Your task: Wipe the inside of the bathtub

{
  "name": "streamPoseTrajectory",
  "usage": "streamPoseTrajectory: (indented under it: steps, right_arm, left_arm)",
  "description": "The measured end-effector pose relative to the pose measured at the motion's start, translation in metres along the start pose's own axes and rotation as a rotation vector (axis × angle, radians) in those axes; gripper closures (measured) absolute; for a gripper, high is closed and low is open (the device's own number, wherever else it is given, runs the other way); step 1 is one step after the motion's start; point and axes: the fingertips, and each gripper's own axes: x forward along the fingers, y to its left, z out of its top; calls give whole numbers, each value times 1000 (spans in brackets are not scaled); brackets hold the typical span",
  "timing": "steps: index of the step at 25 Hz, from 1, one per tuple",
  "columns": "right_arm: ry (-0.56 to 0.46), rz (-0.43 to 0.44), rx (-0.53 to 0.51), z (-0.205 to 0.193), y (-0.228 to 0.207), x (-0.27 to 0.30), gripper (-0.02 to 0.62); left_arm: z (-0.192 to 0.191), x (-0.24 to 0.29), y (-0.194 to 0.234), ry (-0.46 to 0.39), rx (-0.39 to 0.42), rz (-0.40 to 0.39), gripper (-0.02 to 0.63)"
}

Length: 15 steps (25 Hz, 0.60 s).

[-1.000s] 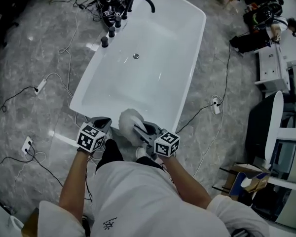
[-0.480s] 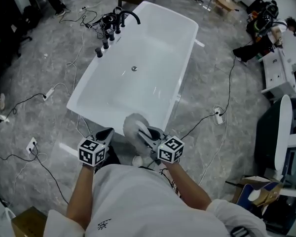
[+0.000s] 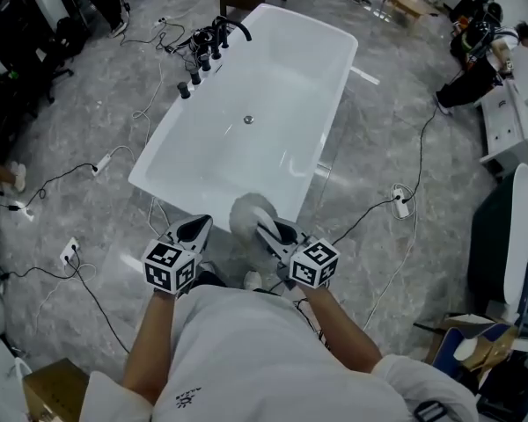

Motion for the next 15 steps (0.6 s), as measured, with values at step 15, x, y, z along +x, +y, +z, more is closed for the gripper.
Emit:
streamPoseTrajectory:
  steps: [15]
  right_arm:
    - [-131, -98, -41, 33, 58, 11, 502]
  left_arm:
    - [18, -52, 25, -115, 70, -56, 595]
